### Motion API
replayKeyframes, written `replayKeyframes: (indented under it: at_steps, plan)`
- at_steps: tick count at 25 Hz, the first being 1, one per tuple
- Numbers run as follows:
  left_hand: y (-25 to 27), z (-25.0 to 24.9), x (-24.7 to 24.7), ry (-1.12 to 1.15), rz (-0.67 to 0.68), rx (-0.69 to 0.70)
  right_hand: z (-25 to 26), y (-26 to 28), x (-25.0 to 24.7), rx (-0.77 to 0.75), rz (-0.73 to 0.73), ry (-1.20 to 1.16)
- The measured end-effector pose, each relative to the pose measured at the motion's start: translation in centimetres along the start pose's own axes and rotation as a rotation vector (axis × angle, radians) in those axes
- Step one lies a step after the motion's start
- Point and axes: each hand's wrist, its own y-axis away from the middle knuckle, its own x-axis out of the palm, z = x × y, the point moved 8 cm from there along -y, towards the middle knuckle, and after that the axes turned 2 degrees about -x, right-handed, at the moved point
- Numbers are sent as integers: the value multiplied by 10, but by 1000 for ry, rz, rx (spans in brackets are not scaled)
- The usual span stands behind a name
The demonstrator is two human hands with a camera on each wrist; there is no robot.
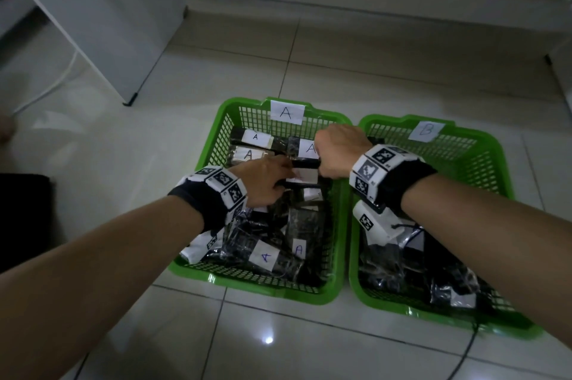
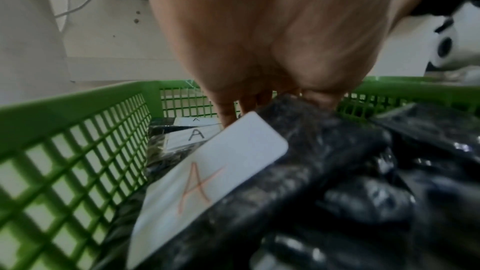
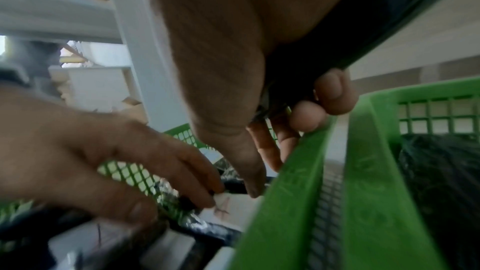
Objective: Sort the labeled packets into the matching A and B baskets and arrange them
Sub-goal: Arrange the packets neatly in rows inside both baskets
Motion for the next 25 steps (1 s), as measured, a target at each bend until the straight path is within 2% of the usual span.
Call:
replayKeyframes:
  at_steps: [2, 3, 6, 8, 10, 11, 12, 14, 15, 16, 18, 21, 23, 25]
  plan:
    - [1, -1, -1, -11, -94, 60, -7, -5, -5, 53, 16, -182]
    - [0, -1, 0, 12, -84, 74, -12, -7, -5, 81, 54, -300]
    - [-1, -2, 15, 5, 63, 60, -23, -14, -7, 158, 182, -825]
    - [1, -2, 16, -13, 68, 59, -25, -13, -8, 197, 276, -1104]
    - [1, 1, 7, 44, 6, 24, -22, -11, -7, 143, 330, -1229]
    - [1, 4, -3, 144, -60, -27, -22, -13, -7, 117, 280, -1254]
    - [1, 11, -15, 339, -132, -112, -23, -15, -9, 115, 173, -1278]
    - [3, 22, -27, 1013, -169, -289, -28, -14, -13, 150, -53, -1349]
    - [4, 21, -28, 1314, -151, -339, -28, -12, -12, 150, -110, -1382]
    - [4, 20, -31, 1472, -154, -352, -27, -11, -9, 146, -127, -1417]
    - [6, 21, -36, 1455, -216, -342, -21, -9, -5, 132, -103, -1497]
    - [9, 26, -38, 1358, -335, -361, -15, -9, -5, 96, -63, -1497]
    - [11, 36, -37, 1394, -417, -436, -19, -10, -10, 77, -112, -1229]
    - [15, 42, -32, 1479, -425, -507, -14, -9, -20, -27, -166, -811]
